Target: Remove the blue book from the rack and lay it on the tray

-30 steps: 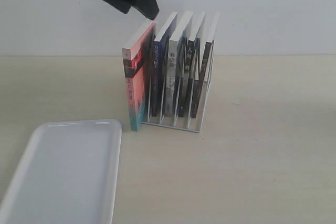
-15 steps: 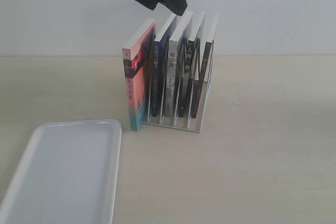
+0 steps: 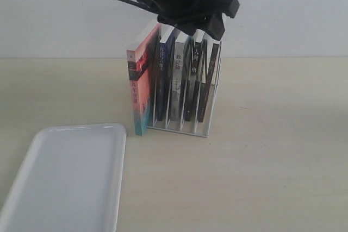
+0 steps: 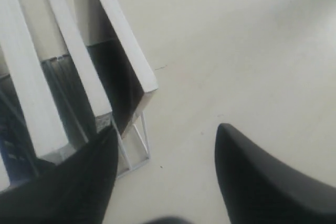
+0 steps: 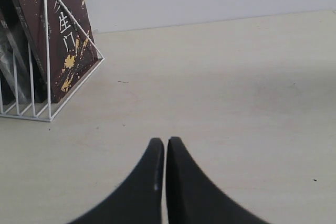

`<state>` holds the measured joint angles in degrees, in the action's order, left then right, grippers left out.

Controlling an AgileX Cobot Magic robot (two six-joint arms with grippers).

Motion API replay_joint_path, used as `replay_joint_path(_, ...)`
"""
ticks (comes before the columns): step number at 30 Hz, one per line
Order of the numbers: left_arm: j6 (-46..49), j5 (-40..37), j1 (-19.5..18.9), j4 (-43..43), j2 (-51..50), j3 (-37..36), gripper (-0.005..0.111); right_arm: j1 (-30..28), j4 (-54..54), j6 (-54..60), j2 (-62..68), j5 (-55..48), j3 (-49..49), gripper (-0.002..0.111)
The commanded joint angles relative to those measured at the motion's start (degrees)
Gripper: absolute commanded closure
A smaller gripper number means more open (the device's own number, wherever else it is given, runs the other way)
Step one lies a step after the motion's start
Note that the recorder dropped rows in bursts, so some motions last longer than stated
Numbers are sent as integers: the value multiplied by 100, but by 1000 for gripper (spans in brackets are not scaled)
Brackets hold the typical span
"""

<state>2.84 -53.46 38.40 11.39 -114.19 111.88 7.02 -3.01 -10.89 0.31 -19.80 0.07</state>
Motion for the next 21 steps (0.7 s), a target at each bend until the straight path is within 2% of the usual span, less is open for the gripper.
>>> replay_joint_path(1, -533, 133, 207, -844, -128, 19, 54, -6, -27, 35, -31, 70, -7, 107)
replay_joint_path(7, -904, 163, 214, -1233, -296, 19, 54, -6, -27, 35, -31, 70, -7, 107)
replay_joint_path(21, -1014, 711, 214, -1286, -333, 19, 54, -6, -27, 35, -31, 70, -7, 107)
